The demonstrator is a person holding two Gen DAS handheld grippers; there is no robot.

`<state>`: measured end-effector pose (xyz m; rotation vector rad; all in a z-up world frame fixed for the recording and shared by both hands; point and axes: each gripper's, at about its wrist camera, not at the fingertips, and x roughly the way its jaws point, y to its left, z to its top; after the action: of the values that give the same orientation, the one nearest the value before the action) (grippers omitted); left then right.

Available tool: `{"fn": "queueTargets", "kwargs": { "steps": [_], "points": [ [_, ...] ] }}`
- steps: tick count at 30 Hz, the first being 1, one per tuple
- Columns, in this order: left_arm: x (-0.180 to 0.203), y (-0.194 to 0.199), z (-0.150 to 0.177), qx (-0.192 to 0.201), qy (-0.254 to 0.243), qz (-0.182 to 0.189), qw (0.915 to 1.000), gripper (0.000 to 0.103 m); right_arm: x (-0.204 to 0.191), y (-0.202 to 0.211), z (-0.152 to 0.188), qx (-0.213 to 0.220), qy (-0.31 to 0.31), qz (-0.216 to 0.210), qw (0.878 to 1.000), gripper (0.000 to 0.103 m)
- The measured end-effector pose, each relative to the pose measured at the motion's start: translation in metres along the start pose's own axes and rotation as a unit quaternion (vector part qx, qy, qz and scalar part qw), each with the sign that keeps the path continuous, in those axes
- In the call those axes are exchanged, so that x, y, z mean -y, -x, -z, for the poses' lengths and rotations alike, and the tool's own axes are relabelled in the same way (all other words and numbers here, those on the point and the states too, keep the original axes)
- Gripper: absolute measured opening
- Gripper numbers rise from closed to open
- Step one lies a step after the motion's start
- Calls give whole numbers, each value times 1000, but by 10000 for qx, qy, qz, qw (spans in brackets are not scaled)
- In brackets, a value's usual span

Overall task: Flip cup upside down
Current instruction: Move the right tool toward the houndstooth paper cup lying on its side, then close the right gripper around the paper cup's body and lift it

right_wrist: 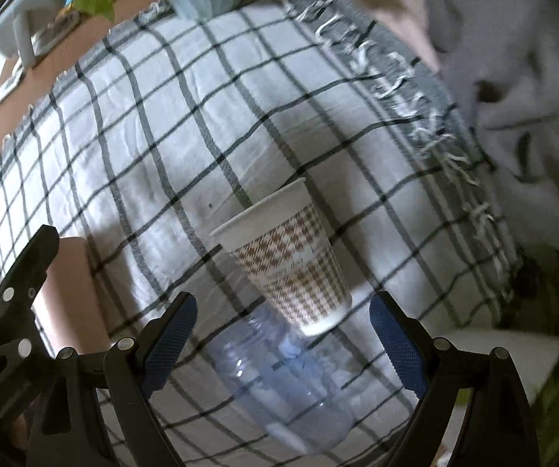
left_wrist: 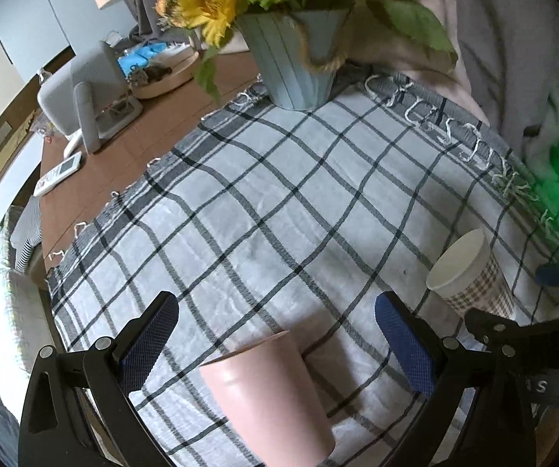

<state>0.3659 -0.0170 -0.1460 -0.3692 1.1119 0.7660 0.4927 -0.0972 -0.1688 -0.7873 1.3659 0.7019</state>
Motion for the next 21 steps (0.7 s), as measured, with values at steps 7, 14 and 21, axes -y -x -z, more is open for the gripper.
{"fn": "queueTargets", "kwargs": {
  "steps": [7,14,21],
  "points": [
    [13,-18,-8,-52,-50,-194,9998,103,3,-29,-20,-336,331,-37,9989,90],
    [14,-35,-15,-190,-15,-237,9995,103,6,-55,-31,-425,311,-267,9983,87],
    [19,-44,-16,-252,-152,-211,9993,103,9,-64,-32,-310,216,-376,9986,74]
  ]
}}
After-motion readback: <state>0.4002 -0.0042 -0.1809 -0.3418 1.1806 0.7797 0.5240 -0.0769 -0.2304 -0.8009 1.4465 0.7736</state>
